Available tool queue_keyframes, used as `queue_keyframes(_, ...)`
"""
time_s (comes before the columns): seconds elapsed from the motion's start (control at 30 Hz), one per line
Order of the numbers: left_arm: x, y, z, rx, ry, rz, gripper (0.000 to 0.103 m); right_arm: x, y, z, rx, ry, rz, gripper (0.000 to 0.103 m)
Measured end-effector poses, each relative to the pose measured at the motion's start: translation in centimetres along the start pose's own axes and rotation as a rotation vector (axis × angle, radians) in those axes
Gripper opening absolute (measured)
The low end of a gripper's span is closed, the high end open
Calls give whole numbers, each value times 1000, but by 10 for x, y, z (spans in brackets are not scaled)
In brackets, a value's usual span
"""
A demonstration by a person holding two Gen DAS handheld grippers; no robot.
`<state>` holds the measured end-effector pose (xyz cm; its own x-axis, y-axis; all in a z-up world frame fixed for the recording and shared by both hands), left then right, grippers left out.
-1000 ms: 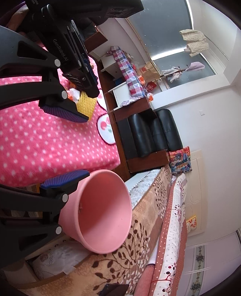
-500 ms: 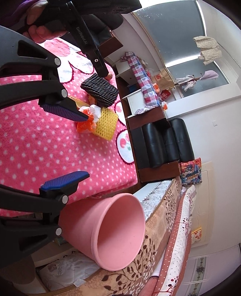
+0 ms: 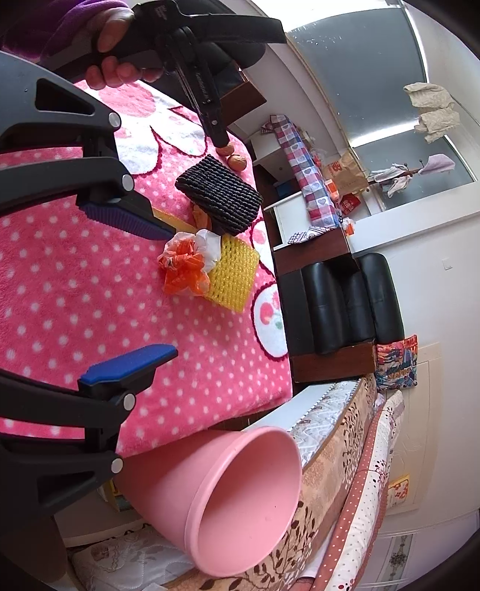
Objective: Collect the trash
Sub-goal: 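Close the left tool on the black mesh pad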
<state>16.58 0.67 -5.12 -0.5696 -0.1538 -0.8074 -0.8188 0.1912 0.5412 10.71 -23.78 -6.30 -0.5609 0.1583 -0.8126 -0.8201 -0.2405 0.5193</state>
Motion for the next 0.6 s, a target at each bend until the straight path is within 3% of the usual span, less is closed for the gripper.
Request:
queue_keyframes(0.33, 4, -36, -1, 46, 11, 81, 28, 2, -15, 2, 5, -13, 19, 59)
queue_keyframes(0.6, 15, -39, -9, 90, -25, 82, 27, 4, -25, 5, 2, -15, 40, 59)
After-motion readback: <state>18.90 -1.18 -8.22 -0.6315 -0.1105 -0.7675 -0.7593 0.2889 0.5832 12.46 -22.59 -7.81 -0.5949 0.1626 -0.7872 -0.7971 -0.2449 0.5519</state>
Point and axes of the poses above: each gripper's, at about its wrist camera, not at the fingertips, and y roughly against the way its jaws point, z to its left, x to its underside, the point moved 7 cm from there along -y, roughly the way its jaws point, and after that the axes turned 7 degrees about -z, right-handed, at the moved point
